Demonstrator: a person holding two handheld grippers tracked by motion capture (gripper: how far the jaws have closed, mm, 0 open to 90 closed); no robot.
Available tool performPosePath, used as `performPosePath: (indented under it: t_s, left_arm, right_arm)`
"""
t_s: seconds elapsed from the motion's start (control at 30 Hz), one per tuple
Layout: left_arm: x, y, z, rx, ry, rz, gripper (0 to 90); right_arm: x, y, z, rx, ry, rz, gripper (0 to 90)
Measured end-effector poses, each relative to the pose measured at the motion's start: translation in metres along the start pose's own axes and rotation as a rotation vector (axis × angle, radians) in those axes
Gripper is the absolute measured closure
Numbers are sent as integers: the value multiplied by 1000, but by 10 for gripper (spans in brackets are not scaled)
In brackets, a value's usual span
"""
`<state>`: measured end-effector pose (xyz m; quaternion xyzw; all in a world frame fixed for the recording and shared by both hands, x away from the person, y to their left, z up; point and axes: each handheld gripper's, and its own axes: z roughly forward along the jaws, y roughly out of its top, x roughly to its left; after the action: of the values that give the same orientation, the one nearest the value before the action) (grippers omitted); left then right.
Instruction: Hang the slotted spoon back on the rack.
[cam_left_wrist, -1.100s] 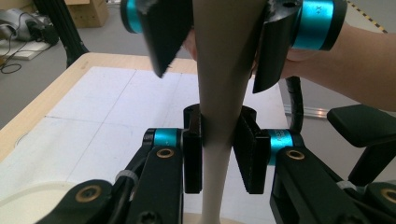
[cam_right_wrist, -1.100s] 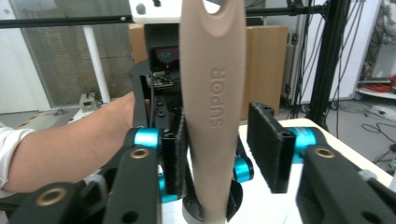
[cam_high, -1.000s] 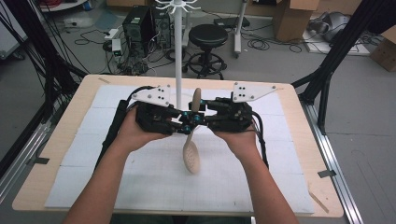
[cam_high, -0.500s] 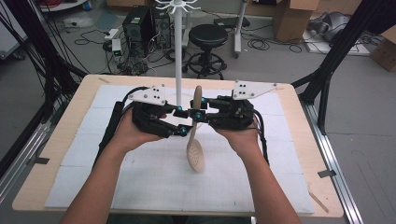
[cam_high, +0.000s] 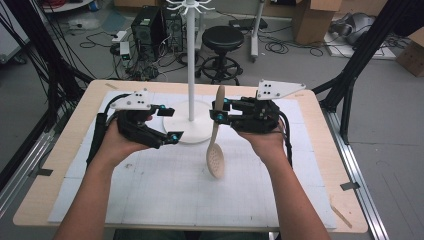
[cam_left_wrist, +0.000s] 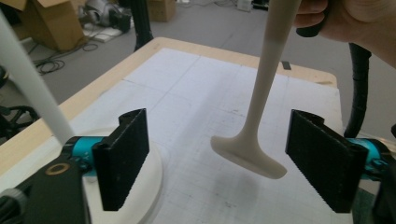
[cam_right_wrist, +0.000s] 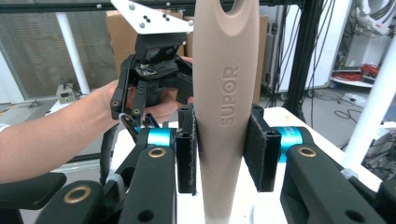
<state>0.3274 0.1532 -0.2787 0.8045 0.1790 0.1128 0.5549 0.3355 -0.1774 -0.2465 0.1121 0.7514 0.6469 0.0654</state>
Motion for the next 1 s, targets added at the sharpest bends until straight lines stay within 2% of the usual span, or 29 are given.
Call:
performPosePath:
  t_s: [0.1, 0.17, 0.2, 0.27, 0.43, 0.53, 0.67, 0.8, 1.0]
  left_arm:
    - [6, -12, -10, -21, 33, -13, 147]
    - [11, -28, -21, -54, 73, -36, 131]
    - [11, -28, -21, -54, 73, -36, 128]
    - [14, -39, -29, -68, 102, -47, 125]
    - [19, -63, -43, -76, 148, -66, 100]
    - [19, -64, -45, -49, 172, -59, 93]
    - [17, -68, -46, -56, 159, -45, 88]
    - [18, -71, -48, -65, 166, -61, 87]
    - [15, -72, -49, -76, 142, -63, 87]
  right_arm:
    - [-2, 3, -2, 2, -10, -4, 678]
    - [-4, 5, -4, 5, -16, -6, 678]
    - [-4, 5, -4, 5, -16, -6, 678]
    - [-5, 7, -5, 1, -21, -1, 678]
    - [-13, 11, -9, 7, -40, 12, 678]
    - [-20, 16, -11, 8, -55, 19, 678]
    - [-26, 24, -11, 15, -67, 16, 678]
    - [-34, 33, -13, 22, -82, 26, 678]
    - [-46, 46, -17, 12, -107, 35, 678]
